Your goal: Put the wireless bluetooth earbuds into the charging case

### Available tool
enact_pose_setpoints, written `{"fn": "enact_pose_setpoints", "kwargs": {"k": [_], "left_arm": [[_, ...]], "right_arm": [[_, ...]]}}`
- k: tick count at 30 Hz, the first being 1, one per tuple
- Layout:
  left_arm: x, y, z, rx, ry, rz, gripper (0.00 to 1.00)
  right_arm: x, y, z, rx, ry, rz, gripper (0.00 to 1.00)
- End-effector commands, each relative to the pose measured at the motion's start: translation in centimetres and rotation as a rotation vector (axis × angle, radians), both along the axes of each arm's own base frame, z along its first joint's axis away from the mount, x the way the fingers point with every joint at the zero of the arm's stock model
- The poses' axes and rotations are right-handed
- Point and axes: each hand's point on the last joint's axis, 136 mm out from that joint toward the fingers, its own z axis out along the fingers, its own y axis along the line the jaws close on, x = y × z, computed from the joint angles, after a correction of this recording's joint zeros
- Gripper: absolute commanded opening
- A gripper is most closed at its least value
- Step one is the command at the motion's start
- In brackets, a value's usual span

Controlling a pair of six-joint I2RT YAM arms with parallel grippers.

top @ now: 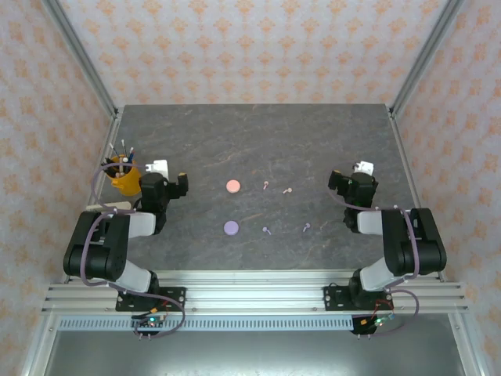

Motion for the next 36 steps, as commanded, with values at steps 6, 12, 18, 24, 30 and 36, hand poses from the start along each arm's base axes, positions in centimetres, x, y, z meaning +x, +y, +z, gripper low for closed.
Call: {"fn": "enact_pose_setpoints", "kwargs": {"k": [6, 12, 18, 24, 30, 36], "left_arm": [[0.9, 0.2, 1.4, 0.029, -0.047, 0.015, 1.00], [0.9, 0.1, 1.3, 0.028, -0.043, 0.014, 1.00], [0.9, 0.1, 1.4, 0.027, -0.043, 0.014, 1.00], [0.9, 0.2, 1.4, 0.028, -0.047, 0.015, 1.00], [1.7, 0.7, 3.4, 0.048, 0.054, 0.064, 1.00], [0.7, 0.7, 7.5, -0.050, 0.068, 0.131, 1.00]], "right_arm": [[0.7, -0.1, 1.2, -0.018, -0.041, -0.008, 0.99], [0.8, 0.0, 1.1, -0.015, -0.038, -0.007, 1.00], [0.9, -0.1, 1.0, 0.000, -0.036, -0.003, 1.00], [0.8, -0.4, 1.4, 0.011, -0.052, -0.006, 0.99], [0.6, -1.5, 7.7, 0.070, 0.024, -0.110, 0.99], [-0.8, -2.4, 13.1, 0.294, 0.122, -0.331, 1.00]]}}
